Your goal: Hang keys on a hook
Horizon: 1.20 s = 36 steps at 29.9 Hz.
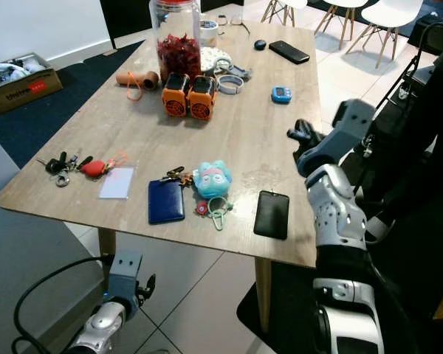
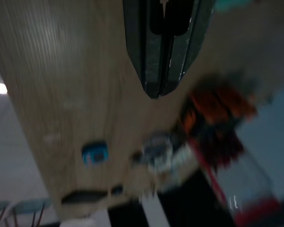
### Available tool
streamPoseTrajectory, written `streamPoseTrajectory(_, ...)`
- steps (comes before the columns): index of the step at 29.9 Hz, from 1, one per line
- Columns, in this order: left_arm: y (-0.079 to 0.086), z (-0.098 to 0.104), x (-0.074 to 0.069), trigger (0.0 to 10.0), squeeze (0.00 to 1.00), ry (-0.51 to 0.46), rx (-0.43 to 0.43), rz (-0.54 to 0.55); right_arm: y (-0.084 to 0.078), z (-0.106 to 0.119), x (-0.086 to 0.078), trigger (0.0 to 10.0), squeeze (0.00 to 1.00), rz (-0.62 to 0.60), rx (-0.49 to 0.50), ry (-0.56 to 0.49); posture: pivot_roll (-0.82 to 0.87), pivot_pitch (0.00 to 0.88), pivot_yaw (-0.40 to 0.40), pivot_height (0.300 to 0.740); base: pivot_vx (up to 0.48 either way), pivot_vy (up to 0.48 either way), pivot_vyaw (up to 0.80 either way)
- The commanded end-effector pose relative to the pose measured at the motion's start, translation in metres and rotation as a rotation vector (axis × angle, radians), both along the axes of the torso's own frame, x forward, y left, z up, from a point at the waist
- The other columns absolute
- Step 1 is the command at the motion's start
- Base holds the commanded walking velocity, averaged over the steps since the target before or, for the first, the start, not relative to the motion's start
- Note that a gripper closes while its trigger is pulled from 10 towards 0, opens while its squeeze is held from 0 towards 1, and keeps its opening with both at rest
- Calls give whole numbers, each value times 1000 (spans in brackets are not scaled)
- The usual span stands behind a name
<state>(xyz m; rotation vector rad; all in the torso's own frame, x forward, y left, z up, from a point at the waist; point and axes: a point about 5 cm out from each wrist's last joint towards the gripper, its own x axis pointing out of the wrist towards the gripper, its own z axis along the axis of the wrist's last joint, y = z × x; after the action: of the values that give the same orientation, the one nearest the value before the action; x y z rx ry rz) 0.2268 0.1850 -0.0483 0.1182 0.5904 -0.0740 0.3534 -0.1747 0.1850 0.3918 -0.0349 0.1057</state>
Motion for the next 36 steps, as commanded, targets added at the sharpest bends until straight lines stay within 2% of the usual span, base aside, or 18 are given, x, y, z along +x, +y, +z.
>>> streamPoseTrajectory(1,3,-3,-4,10000,0,20,8,1,-1,-12,-1,4627,0,3,-19,59,89,60,-57,740,0,0,0)
streamPoseTrajectory(2,3,-3,-4,10000,0,20,9,1,4,-23,-4,10000,682,20,-58,99,89,60,-57,740,0,0,0)
streamPoseTrajectory(3,3,-3,-4,10000,0,20,9,1,9,-34,-9,10000,1000,43,-85,135,93,62,-58,740,0,0,0)
streamPoseTrajectory(4,3,-3,-4,10000,0,20,9,1,9,-34,-9,10000,1000,43,-85,135,93,62,-58,740,0,0,0)
streamPoseTrajectory(8,4,-3,-5,10000,0,21,8,1,17,-52,-19,10000,1000,75,-207,172,91,66,-56,740,0,0,0)
streamPoseTrajectory(9,4,-3,-5,10000,0,21,8,0,17,-56,-21,10000,925,76,-248,175,91,66,-56,740,0,0,0)
streamPoseTrajectory(10,4,-3,-5,10000,0,21,8,0,17,-56,-21,10000,925,76,-248,175,91,66,-56,740,0,0,0)
streamPoseTrajectory(11,4,-3,-5,10000,0,21,8,0,16,-60,-23,10000,710,77,-265,182,85,68,-53,740,0,0,0)
streamPoseTrajectory(12,4,-3,-5,10000,0,21,8,0,15,-63,-24,10000,220,72,-264,192,85,68,-53,740,0,0,0)
streamPoseTrajectory(14,3,-3,-5,10000,0,19,3,-1,12,-69,-26,10000,0,58,-257,214,85,69,-53,740,0,0,0)
streamPoseTrajectory(20,1,-3,-5,10000,0,19,-4,0,15,-81,-29,10000,0,99,-319,251,83,69,-55,740,0,0,0)
streamPoseTrajectory(21,0,-3,-5,10000,0,19,-5,0,15,-83,-30,8431,0,108,-325,259,84,68,-57,740,0,0,0)
streamPoseTrajectory(22,0,-3,-5,10000,0,19,-6,0,16,-85,-30,0,0,113,-324,265,84,68,-57,740,0,0,0)
streamPoseTrajectory(24,0,-3,-5,10000,0,19,-6,1,16,-88,-31,0,0,116,-329,276,84,68,-57,740,0,0,0)
streamPoseTrajectory(25,0,-4,-5,10000,0,19,-6,2,16,-90,-31,3216,0,111,-337,283,84,70,-57,740,0,0,0)
streamPoseTrajectory(26,0,-4,-5,10000,0,19,-6,2,16,-90,-31,3216,0,111,-337,283,84,70,-57,740,0,0,0)
streamPoseTrajectory(27,0,-4,-5,10000,0,19,-6,2,15,-91,-31,10000,0,103,-341,286,84,70,-57,740,0,0,0)
streamPoseTrajectory(36,1,-3,-5,10000,0,20,-2,2,11,-97,-29,10000,0,76,-335,294,86,71,-53,740,0,0,0)
